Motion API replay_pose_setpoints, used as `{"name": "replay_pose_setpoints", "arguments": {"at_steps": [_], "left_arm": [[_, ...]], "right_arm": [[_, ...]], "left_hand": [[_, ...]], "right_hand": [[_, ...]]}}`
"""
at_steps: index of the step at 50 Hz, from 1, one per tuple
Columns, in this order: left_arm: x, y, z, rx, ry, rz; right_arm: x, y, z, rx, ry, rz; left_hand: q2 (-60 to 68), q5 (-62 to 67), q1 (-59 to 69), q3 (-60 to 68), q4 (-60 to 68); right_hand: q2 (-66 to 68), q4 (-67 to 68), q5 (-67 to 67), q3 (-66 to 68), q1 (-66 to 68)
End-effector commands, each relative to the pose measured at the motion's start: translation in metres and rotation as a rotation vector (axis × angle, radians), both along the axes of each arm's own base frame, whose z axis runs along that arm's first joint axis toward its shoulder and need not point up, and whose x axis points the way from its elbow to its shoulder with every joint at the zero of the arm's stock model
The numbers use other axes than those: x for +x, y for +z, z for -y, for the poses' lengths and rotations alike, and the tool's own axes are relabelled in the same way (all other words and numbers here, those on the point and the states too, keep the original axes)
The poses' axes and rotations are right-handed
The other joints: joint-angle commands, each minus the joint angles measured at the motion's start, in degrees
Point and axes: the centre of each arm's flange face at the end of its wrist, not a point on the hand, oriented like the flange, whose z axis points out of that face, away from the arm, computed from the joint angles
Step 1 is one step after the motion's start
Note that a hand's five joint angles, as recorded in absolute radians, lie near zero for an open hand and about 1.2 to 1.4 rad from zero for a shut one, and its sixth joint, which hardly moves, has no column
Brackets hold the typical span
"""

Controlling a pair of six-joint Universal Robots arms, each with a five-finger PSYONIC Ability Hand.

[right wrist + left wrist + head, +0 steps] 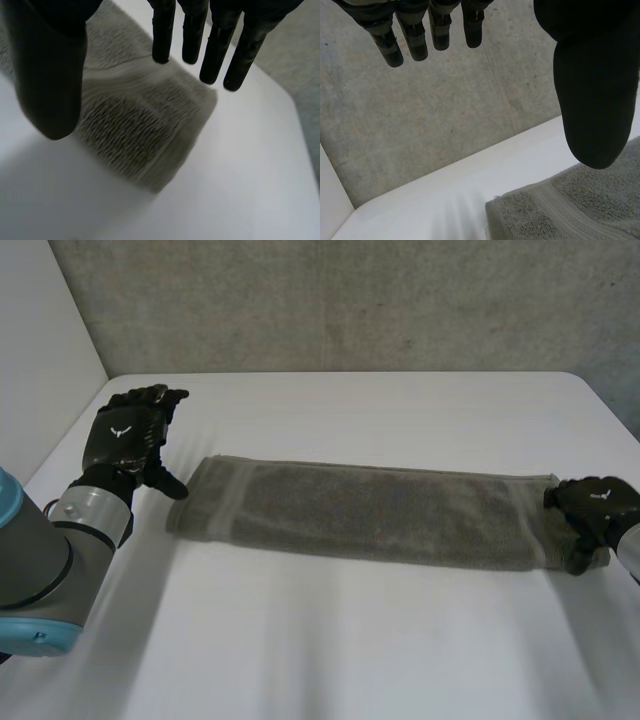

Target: Fold the laundry

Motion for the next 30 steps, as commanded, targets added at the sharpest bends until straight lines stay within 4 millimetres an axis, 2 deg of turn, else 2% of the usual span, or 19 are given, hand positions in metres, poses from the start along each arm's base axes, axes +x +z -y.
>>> {"name": "replay_pose_setpoints", "arguments": {"at_steps": [1,2,3,5,6,8,11,13,14,18,20,21,22,24,25,27,28,29,30], "left_arm": [[0.001,-0.002,0.001,-0.003,0.003,0.006],[0.001,-0.003,0.0,-0.001,0.003,0.006],[0.001,-0.003,0.0,-0.001,0.003,0.006],[0.001,-0.003,0.0,-0.001,0.002,0.006],[0.001,-0.004,-0.001,0.0,0.002,0.007],[0.001,-0.004,-0.001,0.0,0.002,0.008],[0.001,-0.004,0.0,0.0,0.003,0.007],[0.002,-0.004,0.0,0.0,0.005,0.007],[0.002,-0.004,0.0,0.0,0.005,0.007],[0.002,-0.004,0.0,0.001,0.005,0.005],[0.002,-0.004,0.0,0.001,0.005,0.005],[0.002,-0.004,0.0,0.001,0.005,0.005],[0.002,-0.004,0.0,0.001,0.005,0.005],[0.002,-0.004,0.0,0.001,0.005,0.005],[0.002,-0.004,0.0,0.001,0.005,0.005],[0.002,-0.004,0.0,0.001,0.005,0.005],[0.002,-0.004,0.0,0.0,0.005,0.007],[0.002,-0.004,0.0,0.0,0.005,0.007],[0.002,-0.004,0.0,0.0,0.005,0.007]], "right_arm": [[-0.004,-0.017,0.007,0.041,0.006,-0.002],[-0.007,-0.02,0.01,0.041,-0.004,-0.004],[-0.007,-0.02,0.01,0.041,-0.004,-0.004],[-0.016,-0.018,0.019,0.025,-0.043,-0.011],[-0.016,-0.018,0.019,0.025,-0.043,-0.011],[-0.036,-0.009,0.03,-0.021,-0.137,-0.047],[-0.046,-0.003,0.036,-0.064,-0.184,-0.077],[-0.058,0.011,0.051,-0.162,-0.238,-0.153],[-0.058,0.011,0.051,-0.163,-0.238,-0.153],[-0.063,0.031,0.065,-0.254,-0.249,-0.352],[-0.057,0.038,0.068,-0.284,-0.234,-0.402],[-0.037,0.046,0.068,-0.324,-0.187,-0.43],[-0.036,0.047,0.068,-0.324,-0.186,-0.43],[0.032,0.073,0.058,-0.45,-0.046,-0.398],[0.033,0.073,0.058,-0.45,-0.046,-0.397],[0.097,0.09,0.037,-0.544,0.099,-0.353],[0.097,0.09,0.037,-0.545,0.1,-0.353],[0.126,0.094,0.024,-0.578,0.172,-0.336],[0.126,0.094,0.024,-0.578,0.173,-0.336]], "left_hand": [[0.49,-1.8,0.04,0.36,0.5],[0.49,-1.8,0.04,0.36,0.5],[0.49,-1.8,0.04,0.36,0.5],[0.49,-1.8,0.04,0.36,0.5],[0.49,-1.8,0.04,0.36,0.5],[0.49,-1.8,0.04,0.36,0.5],[0.49,-1.8,0.04,0.36,0.5],[0.49,-1.8,0.04,0.36,0.5],[0.49,-1.8,0.04,0.36,0.5],[0.49,-1.8,0.04,0.36,0.5],[0.49,-1.8,0.04,0.36,0.5],[0.49,-1.8,0.04,0.36,0.5],[0.49,-1.8,0.04,0.36,0.5],[0.49,-1.8,0.04,0.36,0.5],[0.49,-1.8,0.04,0.36,0.5],[0.49,-1.8,0.04,0.36,0.5],[0.49,-1.8,0.04,0.36,0.5],[0.49,-1.8,0.04,0.36,0.5],[0.49,-1.8,0.04,0.36,0.5]], "right_hand": [[14.17,14.17,13.36,13.95,13.95],[21.5,21.5,20.69,21.28,21.28],[21.57,21.57,20.76,21.35,21.35],[56.31,56.31,55.5,56.09,56.09],[56.5,56.5,55.69,56.28,56.28],[56.5,56.5,55.69,56.28,56.28],[56.5,56.5,55.69,56.28,56.28],[56.5,56.5,55.69,56.28,56.28],[56.5,56.5,55.69,56.28,56.28],[56.5,56.5,55.69,56.28,56.28],[56.5,56.5,55.69,56.28,56.28],[56.5,56.5,55.69,56.28,56.28],[56.5,56.5,55.69,56.28,56.28],[56.5,56.5,55.69,56.28,56.28],[56.5,56.5,55.69,56.28,56.28],[56.5,56.5,55.69,56.28,56.28],[56.5,56.5,55.69,56.28,56.28],[56.5,56.5,55.69,56.28,56.28],[56.5,56.5,55.69,56.28,56.28]]}}
